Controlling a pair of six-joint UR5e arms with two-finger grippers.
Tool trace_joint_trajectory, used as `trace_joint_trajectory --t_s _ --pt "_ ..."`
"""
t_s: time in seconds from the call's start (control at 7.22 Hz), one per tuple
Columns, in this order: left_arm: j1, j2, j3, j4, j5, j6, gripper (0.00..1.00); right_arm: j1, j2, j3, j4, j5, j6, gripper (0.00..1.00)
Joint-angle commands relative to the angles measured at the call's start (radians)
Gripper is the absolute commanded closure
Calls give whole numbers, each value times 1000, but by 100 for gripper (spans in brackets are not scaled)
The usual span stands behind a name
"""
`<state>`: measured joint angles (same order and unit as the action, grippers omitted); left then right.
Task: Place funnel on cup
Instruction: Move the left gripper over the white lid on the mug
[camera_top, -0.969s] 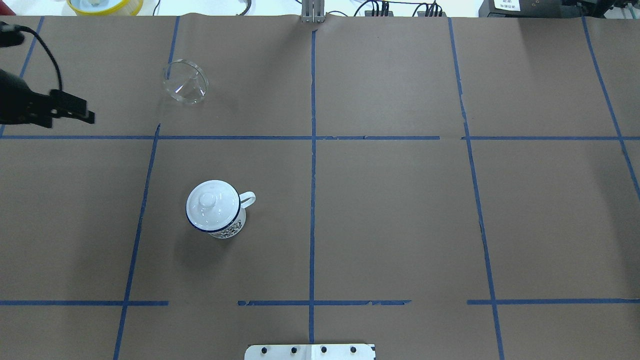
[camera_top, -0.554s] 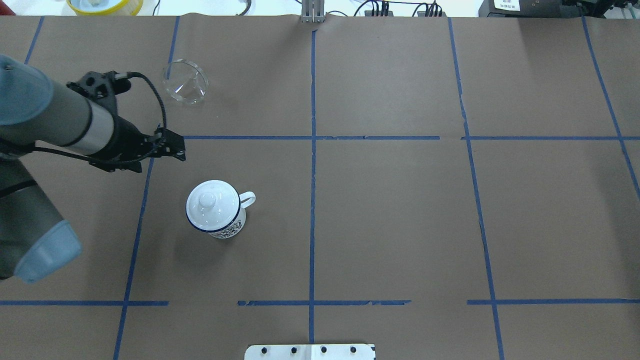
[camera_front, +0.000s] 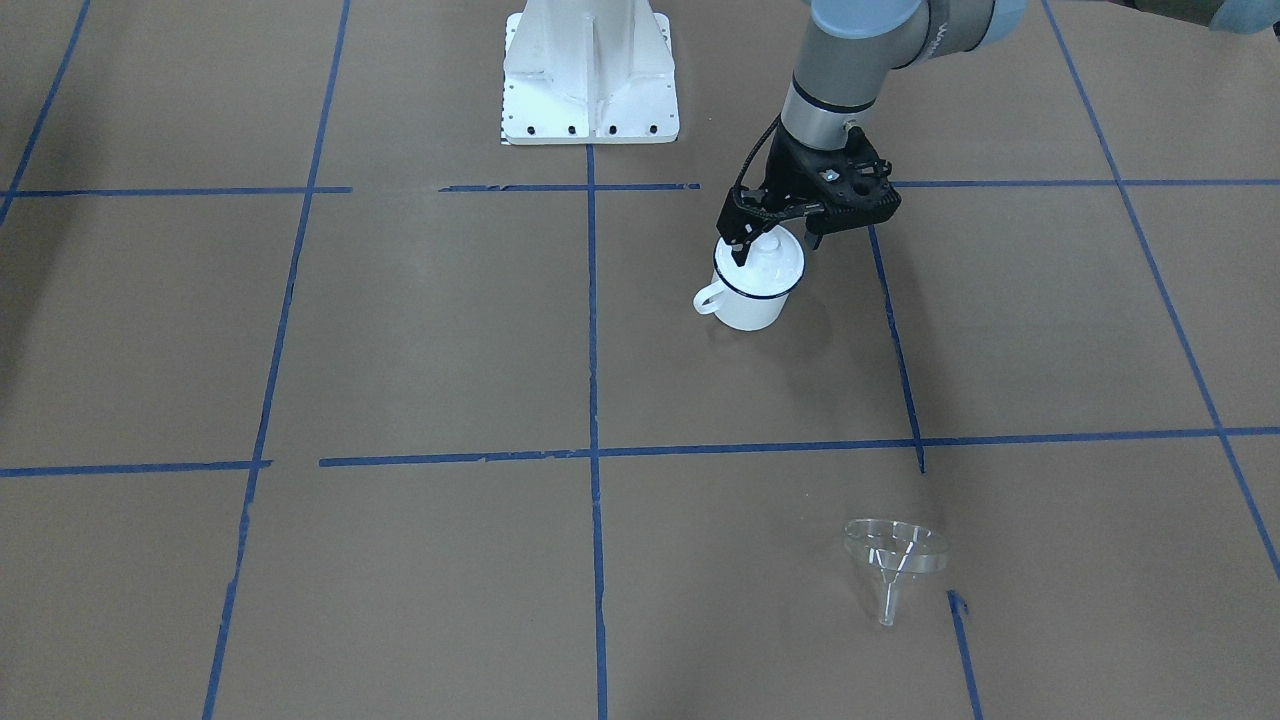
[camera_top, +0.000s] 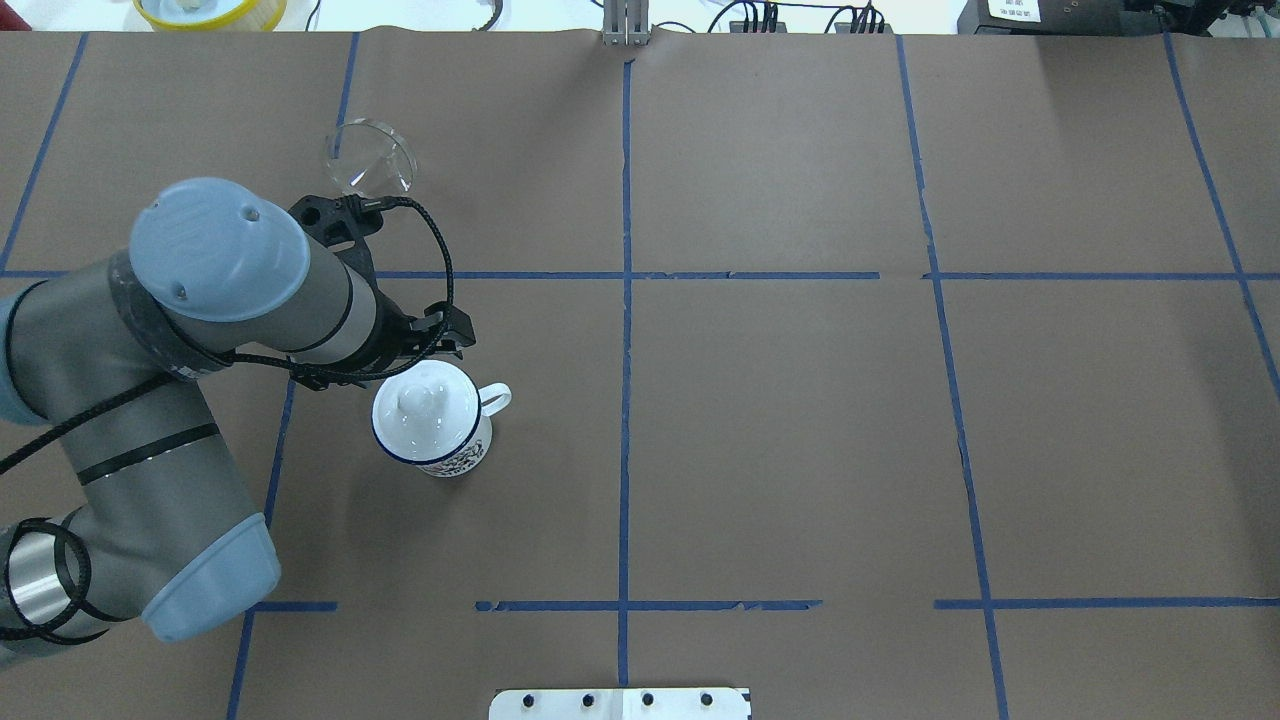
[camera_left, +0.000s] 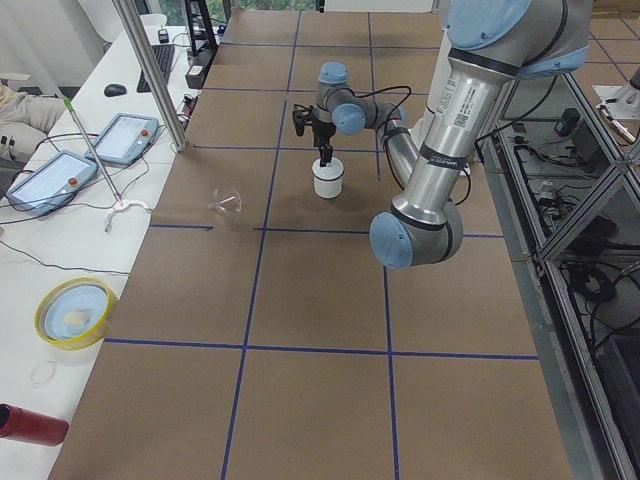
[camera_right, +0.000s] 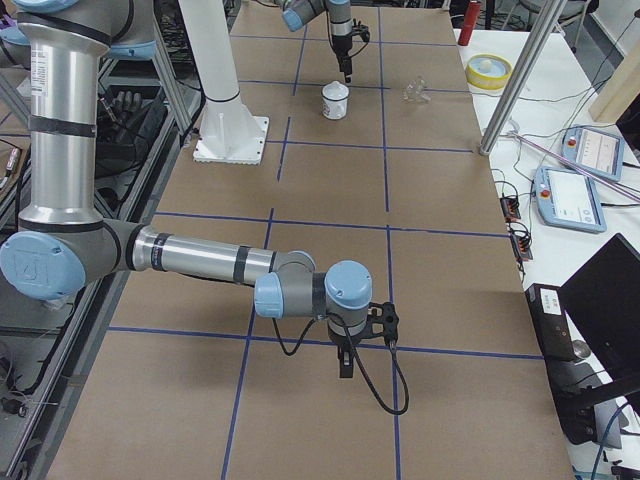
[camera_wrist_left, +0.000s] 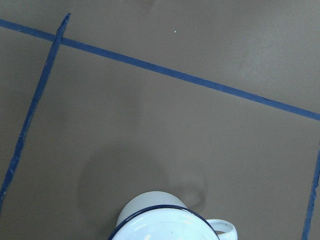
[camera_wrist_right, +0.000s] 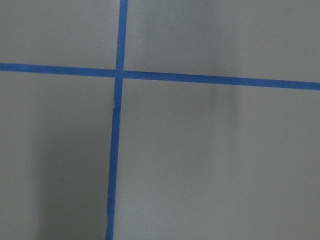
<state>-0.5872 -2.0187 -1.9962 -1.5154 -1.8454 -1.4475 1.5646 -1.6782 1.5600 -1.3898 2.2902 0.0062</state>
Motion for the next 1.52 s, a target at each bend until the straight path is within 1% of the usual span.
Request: trace_joint_trajectory --t_s 0.0,0.55,0.69,0.83,0.97,1.11,1.25,1.38 --pt "20 0 2 3 23 -7 6 0 0 0 0 0 0 0" --pt "33 0 -9 4 23 -7 6 0 0 0 0 0 0 0" --pt "41 0 -9 6 23 -8 11 0 0 0 0 0 0 0" --pt "46 3 -7 6 25 -8 31 0 0 0 0 0 0 0" --pt "49 5 -9 11 25 -7 43 0 0 0 0 0 0 0" --pt "49 3 -13 42 25 -7 47 0 0 0 0 0 0 0" --pt "47 3 -15 50 25 -7 49 0 0 0 0 0 0 0" --pt "46 3 -15 49 25 -5 61 0 0 0 0 0 0 0"
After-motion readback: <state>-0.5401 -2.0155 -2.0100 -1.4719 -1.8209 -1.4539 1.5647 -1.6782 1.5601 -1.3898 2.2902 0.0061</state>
